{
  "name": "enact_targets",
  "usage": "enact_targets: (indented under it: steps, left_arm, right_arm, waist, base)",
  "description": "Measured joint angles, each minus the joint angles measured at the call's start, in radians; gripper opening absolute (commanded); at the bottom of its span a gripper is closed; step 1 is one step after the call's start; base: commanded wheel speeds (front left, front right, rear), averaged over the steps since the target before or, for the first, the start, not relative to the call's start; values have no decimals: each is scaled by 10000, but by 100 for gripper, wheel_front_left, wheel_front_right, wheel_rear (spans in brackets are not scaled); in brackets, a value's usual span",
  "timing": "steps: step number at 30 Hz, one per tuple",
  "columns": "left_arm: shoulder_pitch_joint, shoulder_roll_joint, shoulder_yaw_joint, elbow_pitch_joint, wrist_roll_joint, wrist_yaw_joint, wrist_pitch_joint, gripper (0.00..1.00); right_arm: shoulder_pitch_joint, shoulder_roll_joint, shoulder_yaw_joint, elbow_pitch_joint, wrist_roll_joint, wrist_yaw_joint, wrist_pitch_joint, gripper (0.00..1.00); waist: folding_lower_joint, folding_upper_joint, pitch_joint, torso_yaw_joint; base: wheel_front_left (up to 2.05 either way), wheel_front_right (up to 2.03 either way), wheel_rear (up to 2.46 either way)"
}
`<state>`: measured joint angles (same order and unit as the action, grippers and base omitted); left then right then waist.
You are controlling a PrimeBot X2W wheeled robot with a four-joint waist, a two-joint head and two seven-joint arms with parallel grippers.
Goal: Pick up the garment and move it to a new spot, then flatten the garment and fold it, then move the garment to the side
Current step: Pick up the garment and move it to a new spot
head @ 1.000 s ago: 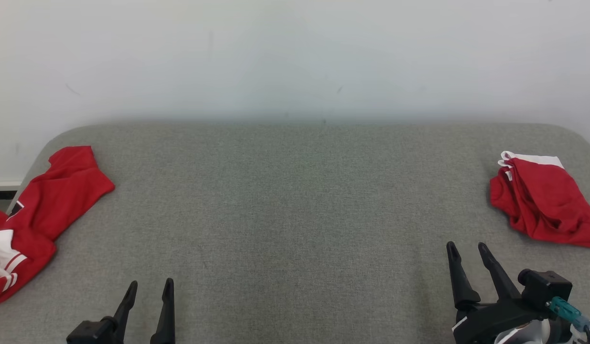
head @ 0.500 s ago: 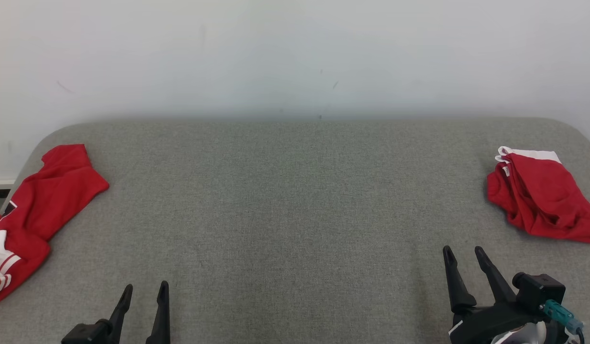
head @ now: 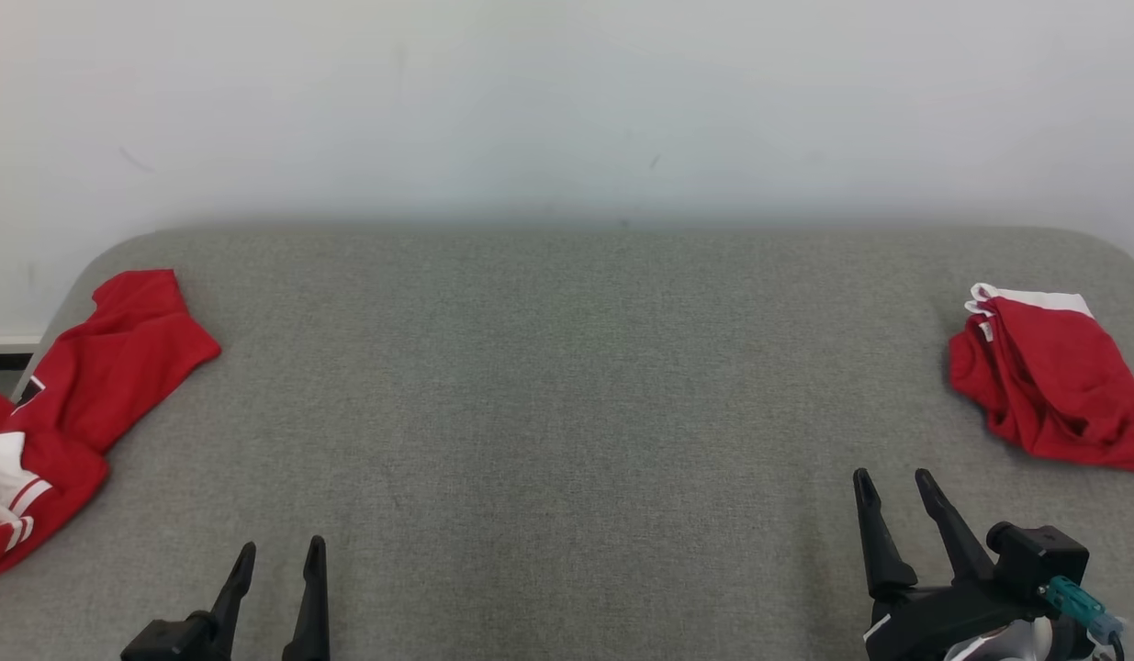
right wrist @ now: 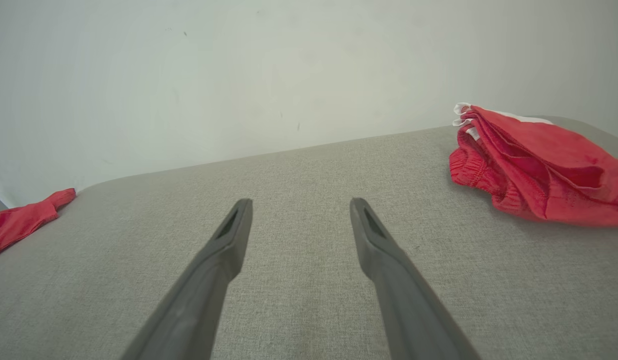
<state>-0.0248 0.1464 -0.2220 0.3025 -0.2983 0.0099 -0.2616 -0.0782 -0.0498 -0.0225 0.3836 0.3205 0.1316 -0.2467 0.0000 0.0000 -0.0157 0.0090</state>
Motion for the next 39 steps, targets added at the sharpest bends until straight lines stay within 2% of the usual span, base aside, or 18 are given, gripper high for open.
enact_targets:
  steps: [7,14,21,31,39]
  left_arm:
    - [11,-25,50,-25,92,35,-2,100]
    - [38,-36,119,-79,105,69,-2,100]
    - [74,31,228,-98,146,23,-2,100]
    - [355,240,240,-372,171,180,63,100]
    - [528,391,215,-585,148,249,232,100]
  right_arm:
    - [17,-2,-33,25,-238,-2,-12,100]
    - [70,0,38,21,-251,0,8,100]
    - [105,0,245,50,-194,0,44,100]
    - [113,-2,546,265,90,0,-13,100]
    - [122,2,853,416,316,0,-88,100]
  waist:
    - [0,0,23,347]
    - [0,0,25,977]
    - [0,0,5,1849]
    - [0,0,-143,3379]
    - [-1,0,-440,4189]
  base:
    - [0,0,0]
    - [0,0,0]
    - [0,0,0]
    - [0,0,0]
    - [0,0,0]
